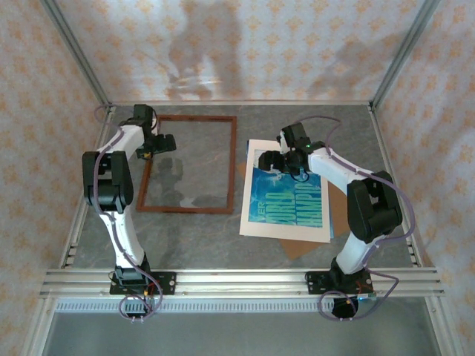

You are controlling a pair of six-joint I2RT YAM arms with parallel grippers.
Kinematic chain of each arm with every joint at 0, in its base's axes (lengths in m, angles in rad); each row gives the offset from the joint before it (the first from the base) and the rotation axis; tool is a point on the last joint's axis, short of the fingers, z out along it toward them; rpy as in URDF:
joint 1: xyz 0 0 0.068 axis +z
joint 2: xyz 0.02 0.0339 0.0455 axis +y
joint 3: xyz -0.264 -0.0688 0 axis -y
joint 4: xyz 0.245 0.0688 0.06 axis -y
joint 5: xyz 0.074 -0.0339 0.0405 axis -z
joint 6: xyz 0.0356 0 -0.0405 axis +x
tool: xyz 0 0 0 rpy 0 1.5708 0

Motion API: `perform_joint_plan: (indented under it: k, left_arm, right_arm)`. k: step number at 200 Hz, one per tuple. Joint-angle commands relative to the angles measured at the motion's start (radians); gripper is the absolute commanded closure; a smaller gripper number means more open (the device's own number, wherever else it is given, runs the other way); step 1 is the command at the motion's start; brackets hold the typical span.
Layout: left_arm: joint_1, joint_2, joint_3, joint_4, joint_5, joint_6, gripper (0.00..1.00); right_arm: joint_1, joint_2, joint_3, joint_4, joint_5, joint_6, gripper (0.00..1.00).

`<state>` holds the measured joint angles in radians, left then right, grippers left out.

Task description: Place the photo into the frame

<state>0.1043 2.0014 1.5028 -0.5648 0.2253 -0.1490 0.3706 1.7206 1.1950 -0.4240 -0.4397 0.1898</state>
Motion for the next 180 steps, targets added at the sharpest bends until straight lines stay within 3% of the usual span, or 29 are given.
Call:
perform_joint_plan:
  k: [1, 17, 42, 57, 94, 117, 145, 180]
  left_arm:
    - [-0.059, -0.162, -0.098, 0.123, -0.001, -0.092, 0.1]
    - [-0.144, -0.261, -0.204, 0.219, -0.022, -0.153, 0.1]
    - [-0.31, -0.361, -0.322, 0.34, -0.023, -0.256, 0.1]
    - [-0.418, -0.36, -0.346, 0.38, -0.006, -0.312, 0.1]
    - [-0.678, -0.26, -0.272, 0.337, -0.066, -0.363, 0.11]
    - [-0.787, -0.194, -0.199, 0.248, -0.129, -0.362, 0.12]
    - [-0.858, -0.141, -0.145, 0.135, -0.249, -0.325, 0.12]
    - [-0.87, -0.035, -0.043, 0.074, -0.216, -0.295, 0.12]
  right_arm:
    - [0.008, -0.037, 0.005, 0.046, 0.06, 0.031, 0.14]
    - [0.008, -0.06, 0.002, 0.06, 0.152, 0.048, 0.14]
    - [-0.002, -0.105, -0.002, 0.037, 0.429, 0.037, 0.08]
    - [-0.045, -0.11, -0.003, 0.015, 0.49, 0.047, 0.07]
    - [-0.236, -0.117, -0.039, -0.021, 0.436, 0.128, 0.06]
    - [-0.261, -0.101, -0.058, -0.042, 0.382, 0.141, 0.07]
    - [-0.261, -0.126, -0.129, -0.05, 0.42, 0.146, 0.07]
    - [-0.292, -0.132, -0.172, -0.044, 0.431, 0.141, 0.08]
